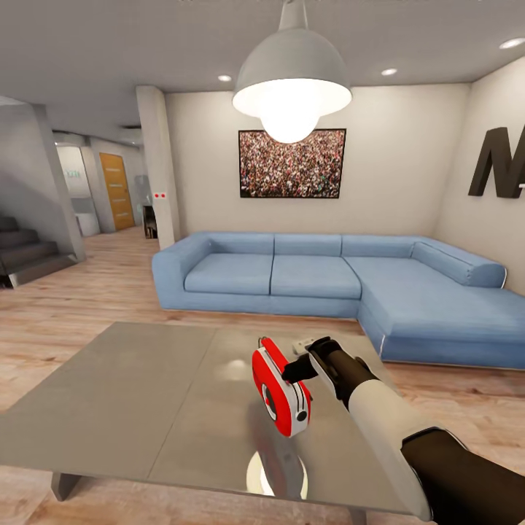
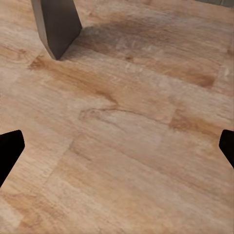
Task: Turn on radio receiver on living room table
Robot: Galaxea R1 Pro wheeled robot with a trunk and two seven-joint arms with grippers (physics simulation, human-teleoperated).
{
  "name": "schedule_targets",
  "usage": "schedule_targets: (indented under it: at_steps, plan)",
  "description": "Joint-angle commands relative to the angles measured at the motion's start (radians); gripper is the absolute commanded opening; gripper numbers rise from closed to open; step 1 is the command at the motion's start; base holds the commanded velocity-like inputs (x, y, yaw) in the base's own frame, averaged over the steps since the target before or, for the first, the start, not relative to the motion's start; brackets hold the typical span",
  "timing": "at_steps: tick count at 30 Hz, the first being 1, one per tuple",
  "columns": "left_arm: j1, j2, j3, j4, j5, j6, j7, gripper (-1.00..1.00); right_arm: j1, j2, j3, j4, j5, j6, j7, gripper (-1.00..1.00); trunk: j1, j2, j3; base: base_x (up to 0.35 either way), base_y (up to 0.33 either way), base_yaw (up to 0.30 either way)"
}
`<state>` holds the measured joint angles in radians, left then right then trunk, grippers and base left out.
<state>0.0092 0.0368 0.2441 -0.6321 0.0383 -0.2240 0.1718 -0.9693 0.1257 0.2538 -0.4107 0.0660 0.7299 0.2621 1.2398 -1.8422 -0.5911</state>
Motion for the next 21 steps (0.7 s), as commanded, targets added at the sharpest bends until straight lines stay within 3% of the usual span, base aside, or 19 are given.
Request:
schedule_targets:
  at_steps: [1, 16, 21]
  plan:
    - [0.000, 0.001, 0.000, 0.000, 0.001, 0.000, 0.000, 1.00, 0.000, 0.000, -0.001, 0.000, -0.003, 0.000, 0.000, -1.00, -0.004, 0.007, 0.003, 0.000, 0.000, 0.000]
    - [0.000, 0.001, 0.001, 0.000, -0.004, -0.005, -0.002, 1.00, 0.000, 0.000, -0.002, -0.001, -0.003, 0.000, 0.006, -1.00, -0.004, 0.007, 0.003, 0.000, 0.000, 0.000]
    - [0.000, -0.003, 0.001, 0.000, -0.002, 0.001, -0.007, 1.00, 0.000, -0.020, -0.002, -0.001, -0.008, -0.046, 0.038, -1.00, -0.004, 0.007, 0.003, 0.000, 0.000, 0.000]
